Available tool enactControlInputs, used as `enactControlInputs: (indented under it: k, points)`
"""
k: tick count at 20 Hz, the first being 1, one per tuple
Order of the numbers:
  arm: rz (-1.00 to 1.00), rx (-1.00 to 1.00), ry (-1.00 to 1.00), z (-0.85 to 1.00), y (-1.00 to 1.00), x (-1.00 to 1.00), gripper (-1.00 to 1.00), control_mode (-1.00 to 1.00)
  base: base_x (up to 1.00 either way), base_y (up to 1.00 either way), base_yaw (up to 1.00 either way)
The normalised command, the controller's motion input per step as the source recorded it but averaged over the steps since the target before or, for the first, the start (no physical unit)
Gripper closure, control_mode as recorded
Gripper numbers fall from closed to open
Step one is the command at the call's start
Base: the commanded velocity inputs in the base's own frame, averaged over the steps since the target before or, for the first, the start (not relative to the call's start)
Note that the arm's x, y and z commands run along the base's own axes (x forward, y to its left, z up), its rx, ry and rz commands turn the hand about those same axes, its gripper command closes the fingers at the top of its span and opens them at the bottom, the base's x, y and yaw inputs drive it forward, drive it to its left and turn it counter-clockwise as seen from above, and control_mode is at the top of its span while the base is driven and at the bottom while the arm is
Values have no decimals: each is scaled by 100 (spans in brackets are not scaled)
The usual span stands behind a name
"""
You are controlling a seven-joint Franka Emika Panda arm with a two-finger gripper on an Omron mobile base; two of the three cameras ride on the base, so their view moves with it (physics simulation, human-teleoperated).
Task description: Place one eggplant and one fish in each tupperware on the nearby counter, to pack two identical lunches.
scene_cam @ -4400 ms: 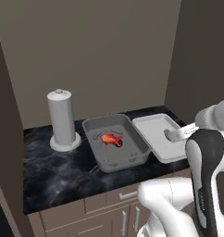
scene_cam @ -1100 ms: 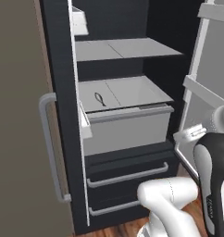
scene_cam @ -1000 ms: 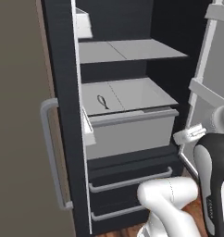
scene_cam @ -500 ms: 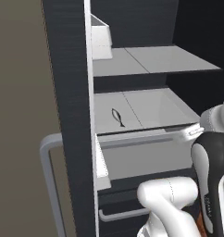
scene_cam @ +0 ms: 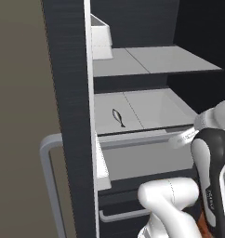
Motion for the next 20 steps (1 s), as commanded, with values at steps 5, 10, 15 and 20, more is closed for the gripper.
enactControlInputs:
  k: [5,10,15,20]
  points:
    - [0,1,-9,-15,64,58,-100,-100,0,0,0]
    - [-1,0,-6,-13,39,49,-100,-100,0,0,0]
    - [0,2,0,-11,2,49,-100,-100,0,0,0]
    - [0,4,3,-11,0,51,-100,-100,0,0,0]
